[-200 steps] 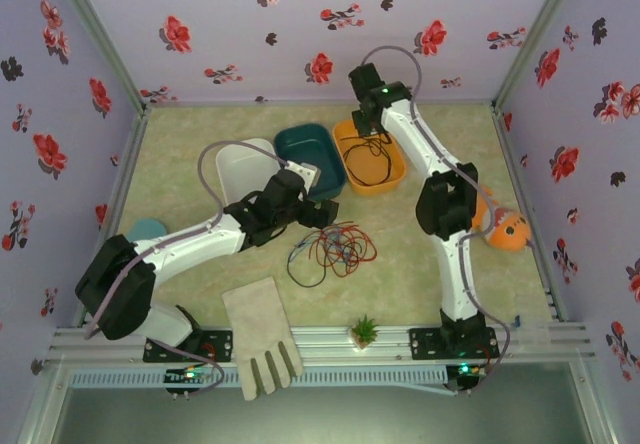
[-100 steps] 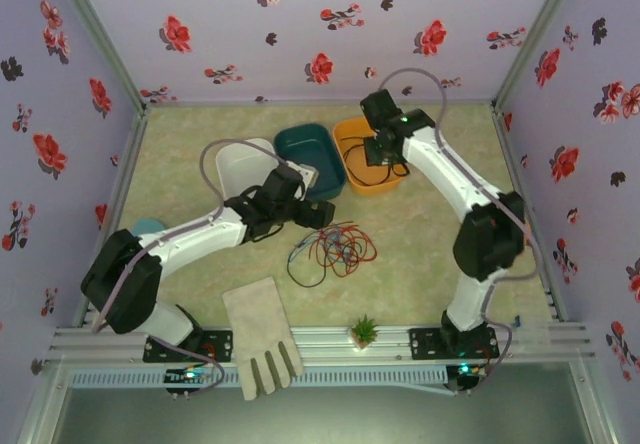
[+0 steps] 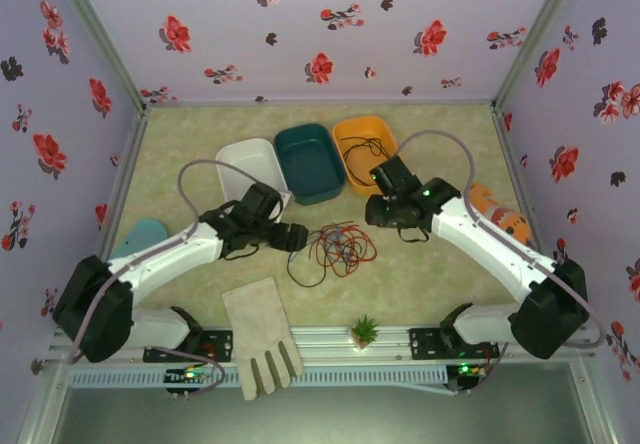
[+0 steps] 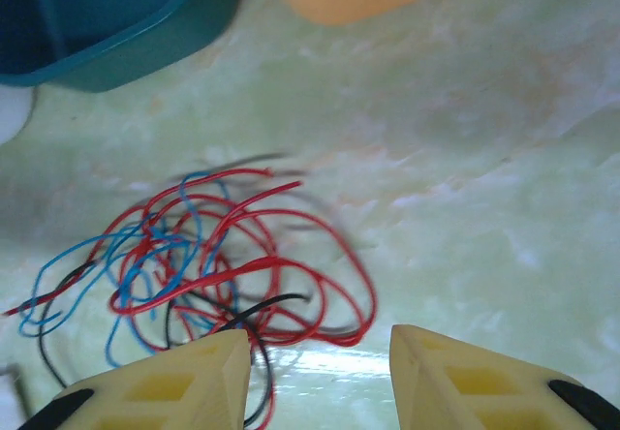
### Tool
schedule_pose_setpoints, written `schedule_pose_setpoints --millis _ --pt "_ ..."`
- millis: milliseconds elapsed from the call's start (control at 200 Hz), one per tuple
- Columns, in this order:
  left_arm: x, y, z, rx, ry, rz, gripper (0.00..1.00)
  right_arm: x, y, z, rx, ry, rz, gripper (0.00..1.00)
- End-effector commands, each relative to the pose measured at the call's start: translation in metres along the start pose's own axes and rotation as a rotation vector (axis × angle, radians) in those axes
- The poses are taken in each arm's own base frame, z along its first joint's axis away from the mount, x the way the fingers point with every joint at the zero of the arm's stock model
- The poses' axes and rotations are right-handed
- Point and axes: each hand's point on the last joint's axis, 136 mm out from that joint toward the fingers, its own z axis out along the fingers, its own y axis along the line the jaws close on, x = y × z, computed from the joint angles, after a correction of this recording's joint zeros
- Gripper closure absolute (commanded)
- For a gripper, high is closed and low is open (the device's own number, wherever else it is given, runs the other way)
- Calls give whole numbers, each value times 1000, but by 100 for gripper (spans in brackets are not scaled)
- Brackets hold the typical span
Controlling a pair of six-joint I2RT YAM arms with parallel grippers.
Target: Untangle the cables
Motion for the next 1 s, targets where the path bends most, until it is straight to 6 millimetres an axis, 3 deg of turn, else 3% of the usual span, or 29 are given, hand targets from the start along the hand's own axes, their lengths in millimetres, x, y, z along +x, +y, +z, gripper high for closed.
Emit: schedule_pose_setpoints --millis 0,265,600,800,995 --pt "26 4 2 15 65 -75 25 8 17 4 -32 -20 40 56" --pt "62 -3 19 73 110 -162 39 38 35 29 -16 50 -1 56" --pt "64 -5 44 66 145 -160 66 54 41 49 -1 111 1 61" --pt "68 -3 47 56 160 -153 76 56 42 63 8 117 36 62" --pt "69 -3 50 55 164 -146 79 58 43 75 28 129 58 61"
